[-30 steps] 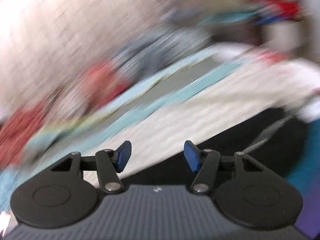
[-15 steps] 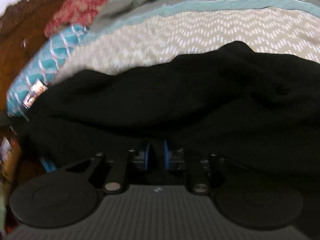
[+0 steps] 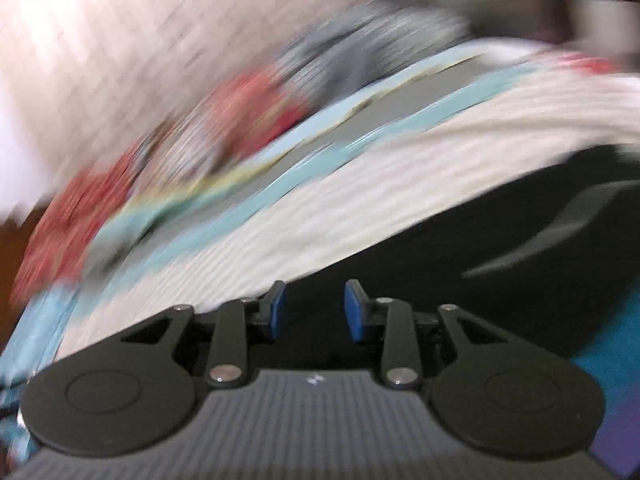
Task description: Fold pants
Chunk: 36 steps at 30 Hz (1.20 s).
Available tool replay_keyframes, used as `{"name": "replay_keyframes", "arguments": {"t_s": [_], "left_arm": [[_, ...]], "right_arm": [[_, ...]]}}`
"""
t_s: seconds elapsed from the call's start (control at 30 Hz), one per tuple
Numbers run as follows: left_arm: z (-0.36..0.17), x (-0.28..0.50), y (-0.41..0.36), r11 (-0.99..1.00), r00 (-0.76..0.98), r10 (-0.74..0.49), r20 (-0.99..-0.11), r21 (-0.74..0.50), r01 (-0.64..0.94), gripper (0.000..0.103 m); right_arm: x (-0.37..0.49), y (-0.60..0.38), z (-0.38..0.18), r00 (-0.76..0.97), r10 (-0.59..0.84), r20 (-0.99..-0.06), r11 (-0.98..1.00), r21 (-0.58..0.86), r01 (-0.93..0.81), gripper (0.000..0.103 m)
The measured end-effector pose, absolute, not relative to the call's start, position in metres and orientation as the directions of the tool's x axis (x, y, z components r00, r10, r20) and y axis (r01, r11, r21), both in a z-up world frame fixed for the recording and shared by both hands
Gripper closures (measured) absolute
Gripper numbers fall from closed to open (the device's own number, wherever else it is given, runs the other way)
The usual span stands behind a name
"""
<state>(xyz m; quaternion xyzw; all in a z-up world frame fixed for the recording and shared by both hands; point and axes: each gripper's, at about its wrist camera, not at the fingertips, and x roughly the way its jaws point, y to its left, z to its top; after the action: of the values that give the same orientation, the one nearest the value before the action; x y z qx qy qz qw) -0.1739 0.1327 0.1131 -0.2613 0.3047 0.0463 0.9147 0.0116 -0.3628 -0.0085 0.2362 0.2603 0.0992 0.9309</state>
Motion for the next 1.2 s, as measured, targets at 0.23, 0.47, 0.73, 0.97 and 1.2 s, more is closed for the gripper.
{"name": "replay_keyframes", "arguments": {"t_s": [0.23,0.47,0.73,0.97,1.2], "left_arm": [[0.076,-0.098,0.025,0.887,0.661,-0.295,-0.690,-0.454,-0.079,0.057],[0.059,-0.067,-0.051,0.927,0.577,-0.334,-0.746,-0.372,0.055,0.054],[0.040,-0.047,-0.094,0.942,0.493,-0.317,-0.810,-0.330,0.064,0.056],[0.031,-0.042,-0.123,0.958,0.464,-0.286,-0.838,-0.265,0.112,0.052],[0.041,-0.038,-0.116,0.942,0.464,-0.325,-0.824,-0.324,0.086,0.052]], "right_arm": [[-0.022,-0.484,-0.049,0.908,-0.007,-0.418,0.744,0.605,0.284,0.046],[0.013,-0.526,-0.087,0.891,0.078,-0.448,0.609,0.729,0.313,0.084],[0.014,-0.591,-0.018,0.968,0.087,-0.234,0.762,0.641,0.087,0.090],[0.008,-0.621,-0.086,0.945,0.051,-0.322,0.603,0.764,0.228,0.059],[-0.001,-0.620,-0.094,0.948,0.006,-0.320,0.583,0.771,0.257,0.040]]}}
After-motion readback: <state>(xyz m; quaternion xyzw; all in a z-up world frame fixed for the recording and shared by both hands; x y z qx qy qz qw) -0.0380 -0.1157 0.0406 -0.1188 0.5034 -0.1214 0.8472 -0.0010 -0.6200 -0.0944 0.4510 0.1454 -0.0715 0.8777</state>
